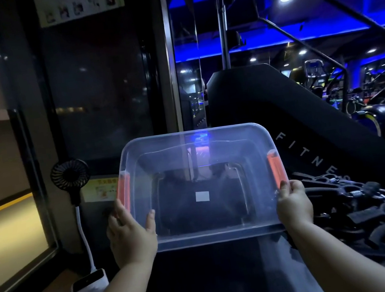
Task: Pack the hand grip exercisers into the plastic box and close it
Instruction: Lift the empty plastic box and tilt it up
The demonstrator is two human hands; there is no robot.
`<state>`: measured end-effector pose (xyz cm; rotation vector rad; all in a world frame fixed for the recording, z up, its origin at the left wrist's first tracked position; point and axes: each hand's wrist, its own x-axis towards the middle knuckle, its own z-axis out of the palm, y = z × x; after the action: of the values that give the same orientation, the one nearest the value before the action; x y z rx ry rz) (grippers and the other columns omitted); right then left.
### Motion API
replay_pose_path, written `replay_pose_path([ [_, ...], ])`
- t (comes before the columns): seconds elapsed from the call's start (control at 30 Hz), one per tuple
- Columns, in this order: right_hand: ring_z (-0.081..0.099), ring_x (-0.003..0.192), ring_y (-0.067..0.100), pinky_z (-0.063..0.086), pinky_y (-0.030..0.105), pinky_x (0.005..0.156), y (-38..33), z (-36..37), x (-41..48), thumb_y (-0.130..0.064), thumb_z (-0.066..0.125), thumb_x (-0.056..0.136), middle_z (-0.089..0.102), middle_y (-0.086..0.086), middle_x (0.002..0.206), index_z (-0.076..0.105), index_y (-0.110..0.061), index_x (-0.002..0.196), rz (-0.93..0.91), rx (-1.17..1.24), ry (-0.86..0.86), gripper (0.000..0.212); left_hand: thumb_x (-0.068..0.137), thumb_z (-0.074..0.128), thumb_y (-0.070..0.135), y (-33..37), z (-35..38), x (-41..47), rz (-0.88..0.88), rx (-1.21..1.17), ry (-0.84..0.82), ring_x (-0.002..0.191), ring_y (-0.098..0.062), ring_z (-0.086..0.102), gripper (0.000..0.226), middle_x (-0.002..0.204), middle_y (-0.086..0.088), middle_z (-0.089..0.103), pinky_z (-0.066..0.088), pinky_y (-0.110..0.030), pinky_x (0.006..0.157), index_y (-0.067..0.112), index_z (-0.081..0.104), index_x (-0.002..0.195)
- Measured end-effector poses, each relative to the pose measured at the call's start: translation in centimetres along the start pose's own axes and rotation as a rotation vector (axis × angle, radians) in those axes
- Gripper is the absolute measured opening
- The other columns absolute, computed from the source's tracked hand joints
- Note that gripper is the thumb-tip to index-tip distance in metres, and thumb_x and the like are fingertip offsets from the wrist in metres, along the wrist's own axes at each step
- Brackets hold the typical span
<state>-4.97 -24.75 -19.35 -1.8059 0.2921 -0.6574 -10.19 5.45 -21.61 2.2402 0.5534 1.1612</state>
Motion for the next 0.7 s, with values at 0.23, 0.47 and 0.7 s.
replay_pose_path([
  [0.23, 0.046, 0.061, 0.017, 0.029, 0.033, 0.056, 0.6, 1.2, 0.4, -0.034, 0.035, 0.102, 0.053, 0.003, 0.071, 0.048, -0.014, 0.099, -0.050, 0.028, 0.030, 0.024, 0.081, 0.072, 0.026, -1.3, 1.9, 0.5, 0.043, -0.130, 0.077, 0.113, -0.052, 0.048, 0.079, 0.126, -0.033, 0.050, 0.044, -0.059, 0.090, 0.000, 0.031, 0.143],
  [0.47, 0.050, 0.074, 0.032, 0.034, 0.034, 0.069, 1.8, 2.9, 1.5, -0.034, 0.036, 0.102, 0.057, 0.012, 0.083, 0.049, -0.013, 0.104, -0.061, 0.039, 0.047, 0.025, 0.080, 0.073, 0.020, -1.9, 3.2, 0.3, 0.091, -0.163, 0.126, 0.106, -0.045, 0.053, 0.079, 0.121, -0.028, 0.053, 0.049, -0.057, 0.085, 0.002, 0.029, 0.144],
  [0.7, 0.051, 0.078, 0.033, 0.034, 0.035, 0.072, 2.5, 3.9, 2.7, -0.035, 0.035, 0.102, 0.058, 0.014, 0.087, 0.049, -0.013, 0.106, -0.068, 0.019, 0.051, 0.026, 0.079, 0.073, 0.019, -2.3, 4.5, 0.4, 0.070, -0.194, 0.188, 0.108, -0.044, 0.052, 0.079, 0.123, -0.028, 0.050, 0.049, -0.057, 0.085, 0.003, 0.029, 0.144],
])
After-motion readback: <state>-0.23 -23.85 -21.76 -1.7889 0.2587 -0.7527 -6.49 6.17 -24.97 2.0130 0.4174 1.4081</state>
